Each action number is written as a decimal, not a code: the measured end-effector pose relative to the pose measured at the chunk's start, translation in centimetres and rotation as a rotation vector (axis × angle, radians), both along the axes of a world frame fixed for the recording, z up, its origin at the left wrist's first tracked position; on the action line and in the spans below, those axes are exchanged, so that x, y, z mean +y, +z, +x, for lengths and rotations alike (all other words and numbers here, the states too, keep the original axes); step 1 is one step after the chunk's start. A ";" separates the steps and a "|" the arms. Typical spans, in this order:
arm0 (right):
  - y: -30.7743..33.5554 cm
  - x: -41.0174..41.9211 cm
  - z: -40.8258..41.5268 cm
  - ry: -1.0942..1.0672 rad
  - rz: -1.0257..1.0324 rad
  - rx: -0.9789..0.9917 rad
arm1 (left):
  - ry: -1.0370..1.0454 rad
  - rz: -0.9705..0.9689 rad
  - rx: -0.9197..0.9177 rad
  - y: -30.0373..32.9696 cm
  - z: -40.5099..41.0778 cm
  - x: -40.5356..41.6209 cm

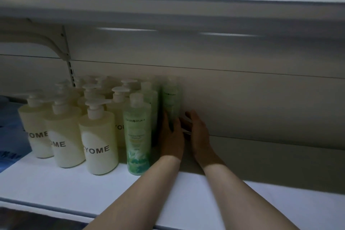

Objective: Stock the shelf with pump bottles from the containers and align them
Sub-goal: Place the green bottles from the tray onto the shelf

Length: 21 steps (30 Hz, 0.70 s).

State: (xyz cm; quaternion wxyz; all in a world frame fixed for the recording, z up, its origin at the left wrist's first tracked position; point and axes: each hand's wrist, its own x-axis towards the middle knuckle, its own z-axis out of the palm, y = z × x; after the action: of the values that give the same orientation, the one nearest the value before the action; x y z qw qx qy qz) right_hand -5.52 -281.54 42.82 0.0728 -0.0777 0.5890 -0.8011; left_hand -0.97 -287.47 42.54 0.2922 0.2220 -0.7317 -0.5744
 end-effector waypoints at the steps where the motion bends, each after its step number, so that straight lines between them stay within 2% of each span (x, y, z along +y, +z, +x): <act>1: -0.1 -0.1 0.0 0.000 0.000 -0.001 | 0.002 -0.001 0.000 -0.2 0.0 -0.1; 8: -0.4 0.2 -0.2 -0.013 0.028 -0.006 | 0.002 -0.007 -0.025 -0.3 -0.3 -0.1; 11: 0.4 0.9 1.6 -0.015 0.072 -0.024 | 0.000 -0.061 -0.164 0.5 0.7 0.3; 14: 1.3 1.7 4.5 0.000 0.201 -0.026 | -0.046 -0.115 -0.264 1.1 4.1 1.2; 18: 1.4 3.1 9.9 -0.052 0.309 -0.047 | -0.216 -0.001 -0.204 0.7 10.7 1.4; 21: 0.5 4.0 15.4 -0.036 0.361 0.029 | -0.280 -0.001 -0.151 0.7 15.0 1.3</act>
State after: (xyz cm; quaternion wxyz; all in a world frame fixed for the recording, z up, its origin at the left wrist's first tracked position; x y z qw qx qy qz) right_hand 9.92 -277.52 43.33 0.0626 -0.0642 0.7256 -0.6823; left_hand 14.02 -286.13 43.22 0.1534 0.1602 -0.7758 -0.5907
